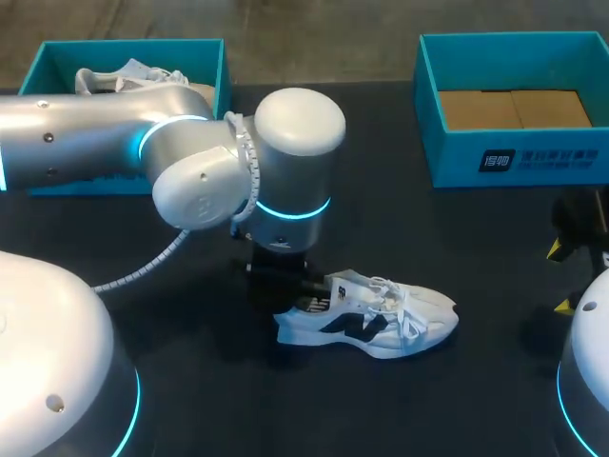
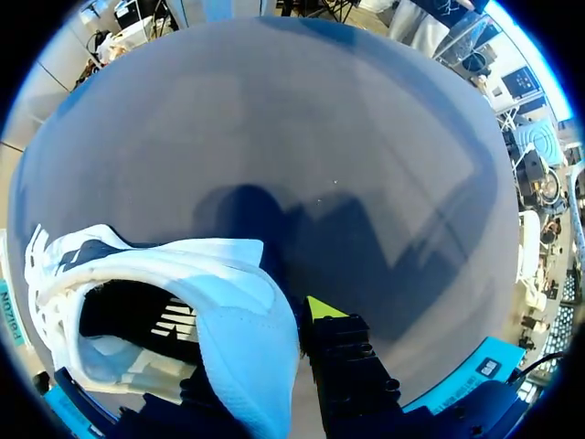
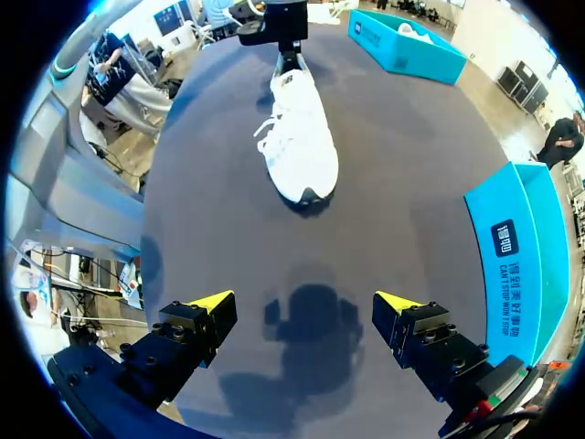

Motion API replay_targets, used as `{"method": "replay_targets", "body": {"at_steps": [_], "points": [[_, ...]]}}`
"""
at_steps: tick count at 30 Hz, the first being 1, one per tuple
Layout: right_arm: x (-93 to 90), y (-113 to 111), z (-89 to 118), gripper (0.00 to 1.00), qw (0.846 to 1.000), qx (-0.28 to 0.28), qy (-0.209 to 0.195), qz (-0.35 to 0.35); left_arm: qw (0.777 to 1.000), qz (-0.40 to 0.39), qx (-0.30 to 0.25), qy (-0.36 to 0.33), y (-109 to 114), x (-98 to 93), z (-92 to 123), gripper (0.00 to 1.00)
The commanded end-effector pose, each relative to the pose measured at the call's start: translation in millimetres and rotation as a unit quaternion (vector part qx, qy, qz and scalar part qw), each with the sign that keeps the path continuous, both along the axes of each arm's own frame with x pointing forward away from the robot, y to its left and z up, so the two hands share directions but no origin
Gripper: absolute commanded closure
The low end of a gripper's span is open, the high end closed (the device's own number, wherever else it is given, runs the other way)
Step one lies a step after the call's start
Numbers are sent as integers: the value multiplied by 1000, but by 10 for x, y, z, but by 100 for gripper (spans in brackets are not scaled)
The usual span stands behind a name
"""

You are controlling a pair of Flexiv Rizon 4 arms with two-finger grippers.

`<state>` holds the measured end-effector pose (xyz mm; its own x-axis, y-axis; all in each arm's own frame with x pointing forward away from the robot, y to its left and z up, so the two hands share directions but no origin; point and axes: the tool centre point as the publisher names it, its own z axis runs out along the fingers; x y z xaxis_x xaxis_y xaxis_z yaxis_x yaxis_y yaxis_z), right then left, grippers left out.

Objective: Take the shoe out of the shoebox, open the shoe tongue, remove and reinsert the insole, then place the shoe into the shoebox

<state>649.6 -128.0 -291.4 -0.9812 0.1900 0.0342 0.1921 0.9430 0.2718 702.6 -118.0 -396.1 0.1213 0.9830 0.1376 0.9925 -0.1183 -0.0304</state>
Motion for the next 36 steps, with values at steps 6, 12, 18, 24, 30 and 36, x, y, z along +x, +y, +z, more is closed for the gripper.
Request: {"method": "replay_targets", "body": {"at_steps": [6,12,18,24,30,36], "points": [[-16,0,1,0,1000,-1,-1,0,1000,-7,-7,1,15,30,-31,0],[-16,0,1,0,1000,-1,-1,0,999,-12,-34,0,65,24,180,0],[-16,0,1,0,1000,-1,-1,0,997,-11,-81,-2,123,4,584,0],[-16,0,1,0,1000,-1,-1,0,990,52,-131,20,226,19,888,0],[-16,0,1,0,1000,-1,-1,0,978,128,-138,93,317,10,965,0],[-16,0,1,0,1000,-1,-1,0,978,128,-138,93,317,10,965,0]]}}
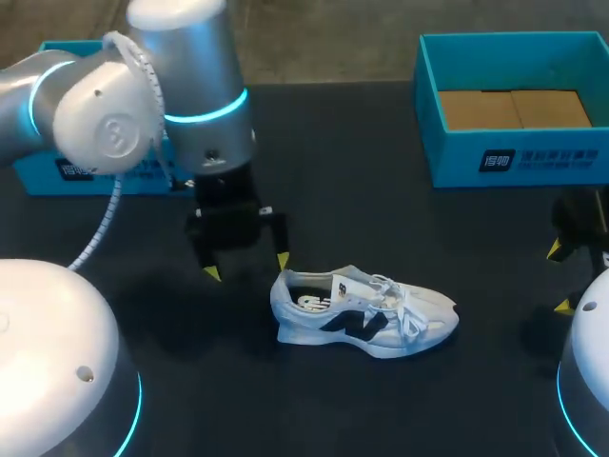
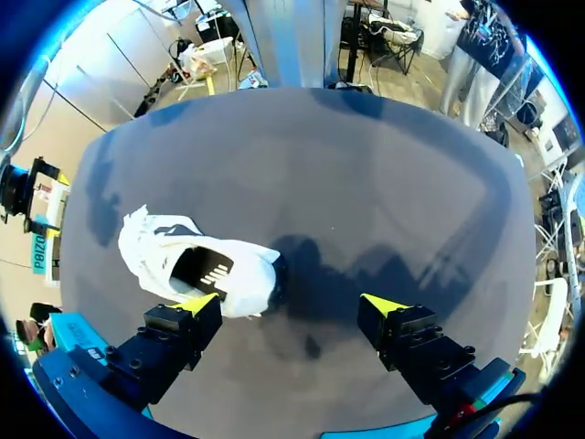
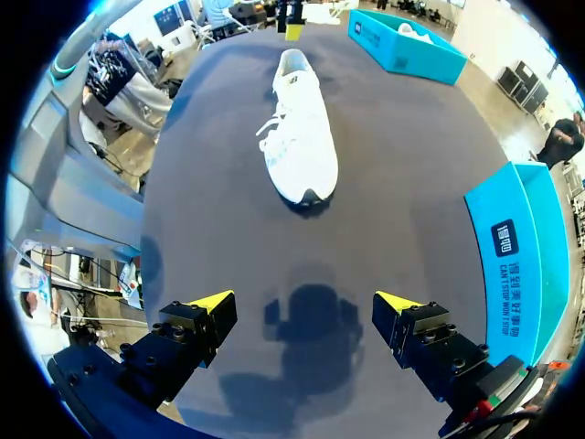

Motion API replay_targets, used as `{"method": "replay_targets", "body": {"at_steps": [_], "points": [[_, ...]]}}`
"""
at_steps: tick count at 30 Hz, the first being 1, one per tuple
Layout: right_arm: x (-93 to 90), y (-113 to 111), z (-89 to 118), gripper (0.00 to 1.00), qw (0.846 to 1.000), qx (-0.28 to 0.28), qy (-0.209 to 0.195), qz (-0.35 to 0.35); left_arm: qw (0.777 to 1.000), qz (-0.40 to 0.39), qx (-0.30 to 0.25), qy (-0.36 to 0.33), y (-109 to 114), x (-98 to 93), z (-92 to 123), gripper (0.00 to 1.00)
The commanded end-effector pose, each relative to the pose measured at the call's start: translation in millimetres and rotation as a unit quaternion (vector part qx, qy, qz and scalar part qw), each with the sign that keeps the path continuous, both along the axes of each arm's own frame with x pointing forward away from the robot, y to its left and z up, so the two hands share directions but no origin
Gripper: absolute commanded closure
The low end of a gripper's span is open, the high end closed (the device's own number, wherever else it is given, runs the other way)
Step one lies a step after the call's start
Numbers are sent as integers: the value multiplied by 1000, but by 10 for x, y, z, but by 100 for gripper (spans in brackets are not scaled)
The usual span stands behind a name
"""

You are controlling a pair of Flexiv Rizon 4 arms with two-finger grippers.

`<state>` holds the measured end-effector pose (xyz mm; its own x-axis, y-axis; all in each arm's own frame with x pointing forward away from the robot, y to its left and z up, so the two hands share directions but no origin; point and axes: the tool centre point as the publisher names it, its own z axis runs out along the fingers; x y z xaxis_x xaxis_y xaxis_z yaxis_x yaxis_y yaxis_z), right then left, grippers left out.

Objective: Take the shoe out of the shoebox, open the shoe tongue, remove and reinsert the insole, then place the shoe into the shoebox

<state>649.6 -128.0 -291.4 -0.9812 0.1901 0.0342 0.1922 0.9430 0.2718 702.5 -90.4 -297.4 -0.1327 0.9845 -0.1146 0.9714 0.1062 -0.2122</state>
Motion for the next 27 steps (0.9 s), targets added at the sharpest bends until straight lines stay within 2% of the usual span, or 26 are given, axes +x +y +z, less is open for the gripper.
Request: {"method": "replay_targets", "body": {"at_steps": [1,6,10,12,14,16,17,19,22,24,27], "points": [[-15,0,1,0,1000,-1,-1,0,1000,1,-12,0,41,11,-23,0],[-15,0,1,0,1000,-1,-1,0,1000,4,-21,3,93,9,9,0],[-15,0,1,0,1000,-1,-1,0,991,93,-74,57,250,-92,145,0],[-15,0,1,0,1000,-1,-1,0,978,161,-96,90,313,-100,237,0],[-15,0,1,0,1000,-1,-1,0,954,250,-116,115,382,-64,309,0],[-15,0,1,0,1000,-1,-1,0,915,361,-134,123,449,7,334,0],[-15,0,1,0,1000,-1,-1,0,907,369,-135,149,488,15,339,0],[-15,0,1,0,1000,-1,-1,0,891,406,-150,136,532,-10,324,0],[-15,0,1,0,1000,-1,-1,0,865,435,-184,168,556,-69,271,0],[-15,0,1,0,1000,-1,-1,0,857,439,-194,189,545,-115,213,0],[-15,0,1,0,1000,-1,-1,0,868,431,-185,160,510,-158,168,0]]}}
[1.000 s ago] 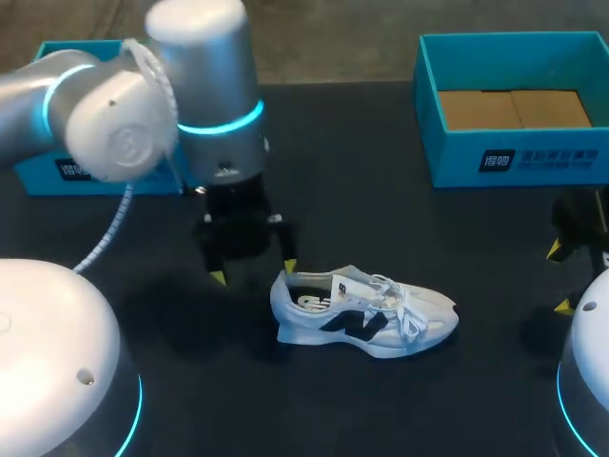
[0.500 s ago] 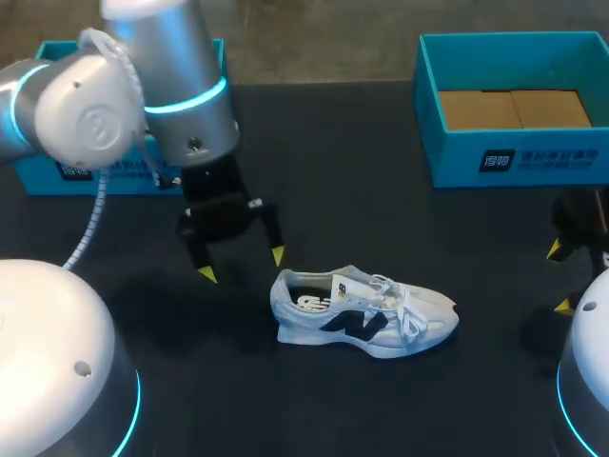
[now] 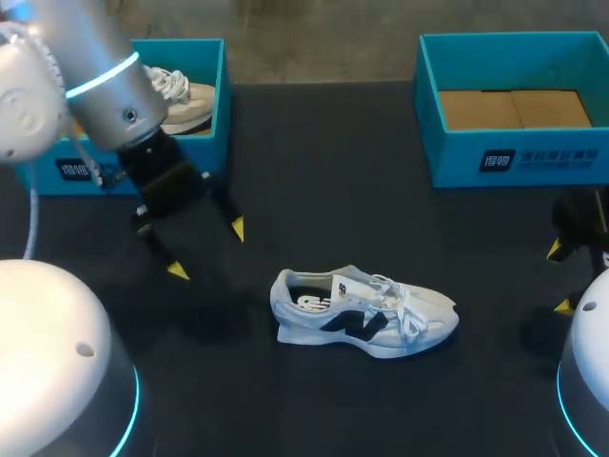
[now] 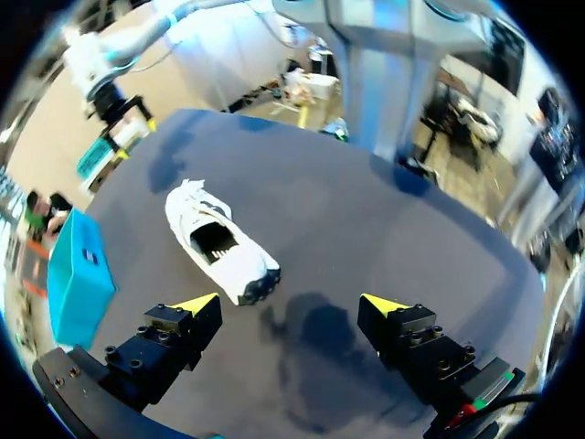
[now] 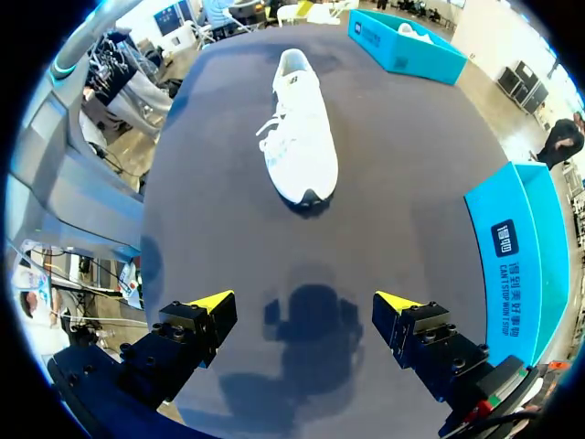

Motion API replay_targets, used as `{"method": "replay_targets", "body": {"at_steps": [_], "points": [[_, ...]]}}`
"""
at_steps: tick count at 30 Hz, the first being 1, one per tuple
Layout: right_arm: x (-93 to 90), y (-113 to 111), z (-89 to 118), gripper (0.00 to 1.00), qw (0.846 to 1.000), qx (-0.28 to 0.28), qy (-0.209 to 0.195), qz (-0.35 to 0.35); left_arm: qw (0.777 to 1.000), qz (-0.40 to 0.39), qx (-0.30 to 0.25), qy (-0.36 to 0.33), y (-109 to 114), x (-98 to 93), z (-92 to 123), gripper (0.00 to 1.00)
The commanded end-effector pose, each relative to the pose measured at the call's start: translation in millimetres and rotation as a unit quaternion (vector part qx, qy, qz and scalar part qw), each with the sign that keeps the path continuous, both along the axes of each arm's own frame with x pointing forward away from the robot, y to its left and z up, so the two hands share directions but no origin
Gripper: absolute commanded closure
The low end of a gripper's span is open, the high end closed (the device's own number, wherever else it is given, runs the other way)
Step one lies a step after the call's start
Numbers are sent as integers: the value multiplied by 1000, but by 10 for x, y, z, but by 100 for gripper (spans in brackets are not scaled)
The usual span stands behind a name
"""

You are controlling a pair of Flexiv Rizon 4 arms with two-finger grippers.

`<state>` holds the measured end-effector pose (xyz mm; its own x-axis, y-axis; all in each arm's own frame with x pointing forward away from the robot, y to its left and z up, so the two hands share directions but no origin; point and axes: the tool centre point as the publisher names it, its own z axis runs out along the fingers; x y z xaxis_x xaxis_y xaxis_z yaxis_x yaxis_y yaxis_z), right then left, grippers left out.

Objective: Take the shoe out of the shoebox, open the shoe tongue, remove and reinsert the insole, then place the shoe into the shoebox

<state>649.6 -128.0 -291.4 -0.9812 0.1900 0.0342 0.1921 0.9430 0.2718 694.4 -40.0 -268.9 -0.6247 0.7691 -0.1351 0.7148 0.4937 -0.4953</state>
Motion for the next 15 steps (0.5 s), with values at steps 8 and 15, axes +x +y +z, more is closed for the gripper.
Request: {"method": "replay_targets", "body": {"at_steps": [8,15], "points": [[-15,0,1,0,1000,-1,-1,0,973,210,-97,20,6,-77,-116,0],[-15,0,1,0,1000,-1,-1,0,948,286,-130,56,-31,-66,-212,0]]}}
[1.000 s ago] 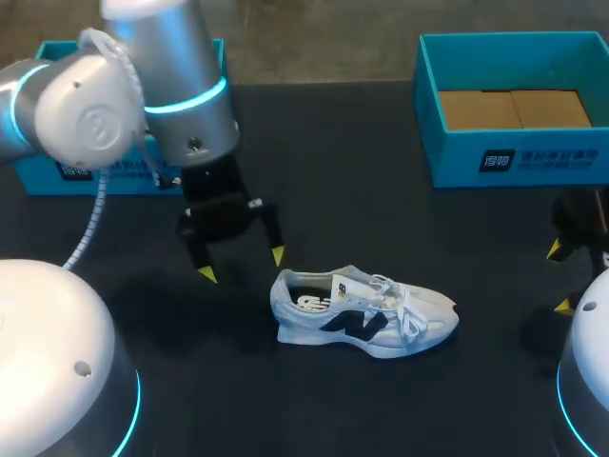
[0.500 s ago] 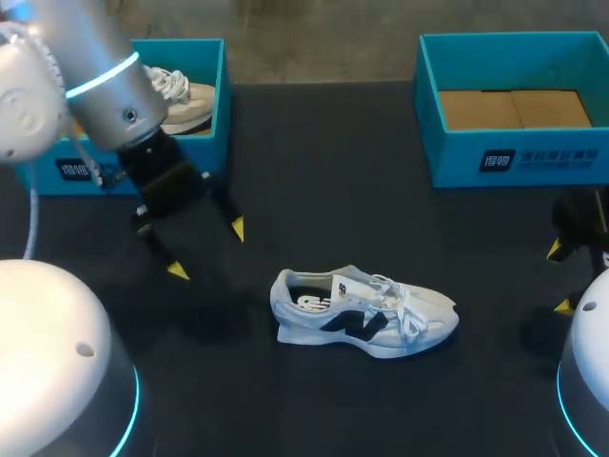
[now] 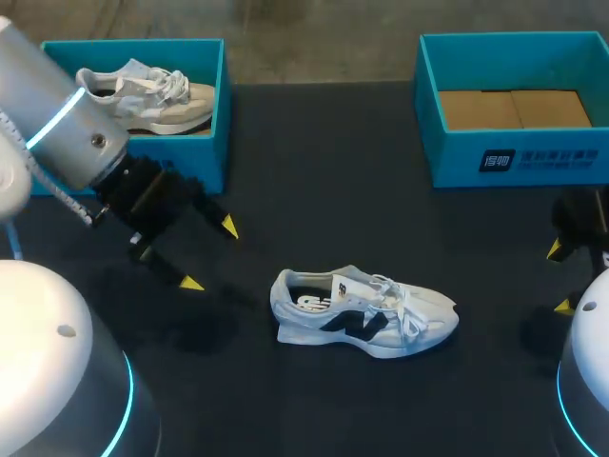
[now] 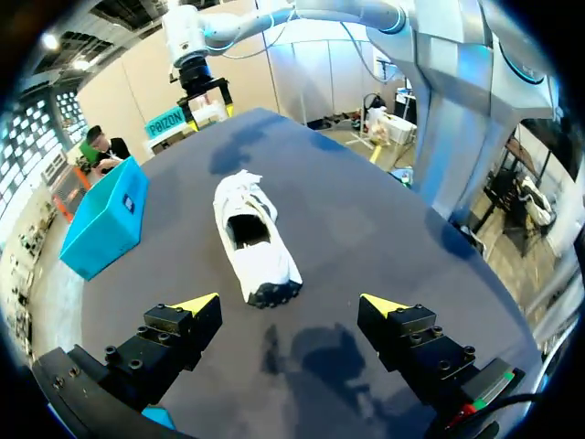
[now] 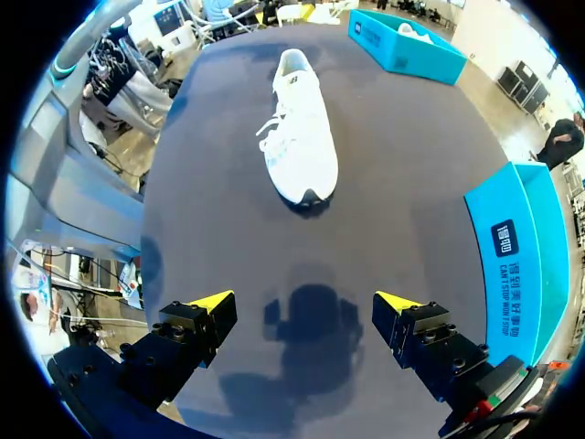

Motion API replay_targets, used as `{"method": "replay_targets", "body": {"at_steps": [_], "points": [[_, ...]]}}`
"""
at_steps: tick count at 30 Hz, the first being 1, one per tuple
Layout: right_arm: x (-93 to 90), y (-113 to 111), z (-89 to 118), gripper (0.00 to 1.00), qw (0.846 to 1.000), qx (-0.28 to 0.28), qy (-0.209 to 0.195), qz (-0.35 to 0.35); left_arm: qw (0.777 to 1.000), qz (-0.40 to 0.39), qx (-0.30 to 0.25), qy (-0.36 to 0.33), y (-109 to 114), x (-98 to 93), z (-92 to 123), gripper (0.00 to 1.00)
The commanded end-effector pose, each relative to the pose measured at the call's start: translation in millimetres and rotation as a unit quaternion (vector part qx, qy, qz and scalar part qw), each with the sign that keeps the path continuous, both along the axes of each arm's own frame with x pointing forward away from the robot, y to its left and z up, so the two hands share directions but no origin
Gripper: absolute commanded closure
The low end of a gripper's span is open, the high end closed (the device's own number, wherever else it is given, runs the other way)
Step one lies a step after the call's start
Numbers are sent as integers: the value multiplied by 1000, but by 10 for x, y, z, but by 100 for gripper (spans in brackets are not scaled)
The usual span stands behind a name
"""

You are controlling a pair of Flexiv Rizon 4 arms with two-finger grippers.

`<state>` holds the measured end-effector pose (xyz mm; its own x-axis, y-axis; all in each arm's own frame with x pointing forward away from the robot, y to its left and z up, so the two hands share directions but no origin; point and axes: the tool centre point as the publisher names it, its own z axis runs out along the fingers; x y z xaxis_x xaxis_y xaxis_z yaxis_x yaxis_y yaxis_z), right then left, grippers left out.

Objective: Take the shoe out of the shoebox, open the shoe tongue, remove and reinsert the insole, then place the shoe into the shoebox

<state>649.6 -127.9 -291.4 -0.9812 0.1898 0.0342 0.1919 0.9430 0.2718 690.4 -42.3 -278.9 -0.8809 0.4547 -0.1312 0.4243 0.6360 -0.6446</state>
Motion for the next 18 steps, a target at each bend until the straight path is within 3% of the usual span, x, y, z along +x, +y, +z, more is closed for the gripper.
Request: {"method": "replay_targets", "body": {"at_steps": [1,5,18], "points": [[-15,-1,1,0,1000,-1,-1,0,991,115,-63,11,-15,-26,-139,0],[-15,-1,1,0,1000,-1,-1,0,984,156,-76,27,-36,-42,-257,0],[-15,-1,1,0,1000,-1,-1,0,979,134,-141,62,-29,-81,-606,0]]}}
